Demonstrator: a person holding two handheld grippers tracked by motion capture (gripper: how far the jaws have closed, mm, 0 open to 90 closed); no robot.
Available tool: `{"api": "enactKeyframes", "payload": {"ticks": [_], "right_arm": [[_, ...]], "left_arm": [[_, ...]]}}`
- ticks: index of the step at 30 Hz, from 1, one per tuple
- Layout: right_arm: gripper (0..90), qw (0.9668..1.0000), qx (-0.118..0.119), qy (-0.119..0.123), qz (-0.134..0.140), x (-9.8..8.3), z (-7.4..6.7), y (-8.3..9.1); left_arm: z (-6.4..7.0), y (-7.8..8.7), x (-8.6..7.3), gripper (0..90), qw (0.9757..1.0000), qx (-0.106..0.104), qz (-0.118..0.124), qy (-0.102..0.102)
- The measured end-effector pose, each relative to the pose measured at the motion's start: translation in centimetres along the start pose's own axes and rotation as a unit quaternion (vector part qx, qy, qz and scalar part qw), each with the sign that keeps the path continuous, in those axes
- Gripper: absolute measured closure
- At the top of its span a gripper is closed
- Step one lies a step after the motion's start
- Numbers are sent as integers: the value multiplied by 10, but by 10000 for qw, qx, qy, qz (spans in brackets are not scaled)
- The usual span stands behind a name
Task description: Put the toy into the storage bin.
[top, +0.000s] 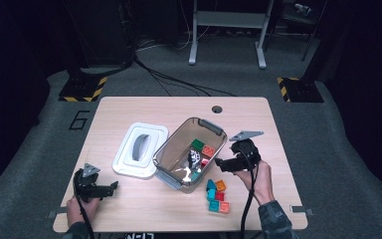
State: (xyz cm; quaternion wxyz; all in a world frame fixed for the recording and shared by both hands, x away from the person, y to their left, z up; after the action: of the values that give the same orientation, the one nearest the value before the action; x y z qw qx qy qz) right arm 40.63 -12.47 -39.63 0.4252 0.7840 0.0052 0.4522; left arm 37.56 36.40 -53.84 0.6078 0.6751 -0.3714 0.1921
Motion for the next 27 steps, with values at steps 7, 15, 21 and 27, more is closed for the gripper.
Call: {"api": "enactKeyframes", "payload": {"ticks": [7, 15, 21, 27], "right_arm": [[78, 9995, 169, -221, -173, -33, 5, -12], [8, 9974, 157, -504, -486, -65, 13, -34], [75, 9962, 40, -613, -622, -85, 17, -50], [146, 9964, 13, -611, -581, -87, 17, -56]], "left_arm": [[0, 0, 0, 0, 10000, 12, -8, -1], [0, 0, 0, 0, 10000, 13, -6, 0], [0, 0, 0, 0, 10000, 15, -8, -1], [0, 0, 0, 0, 10000, 27, 1, 3]]}}
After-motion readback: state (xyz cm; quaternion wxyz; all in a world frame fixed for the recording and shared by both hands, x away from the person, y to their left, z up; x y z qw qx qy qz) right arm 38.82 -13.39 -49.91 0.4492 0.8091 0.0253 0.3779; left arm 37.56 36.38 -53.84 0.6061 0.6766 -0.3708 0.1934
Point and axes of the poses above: each handheld gripper's, and its own axes: y roughly backward along the jaws, x roughly out of its top, z roughly to its right, the point moved 1 cm from there along -y, roughly forward along the jaws, and after that the axes turned 15 degrees about x, right-handed, at the moved point
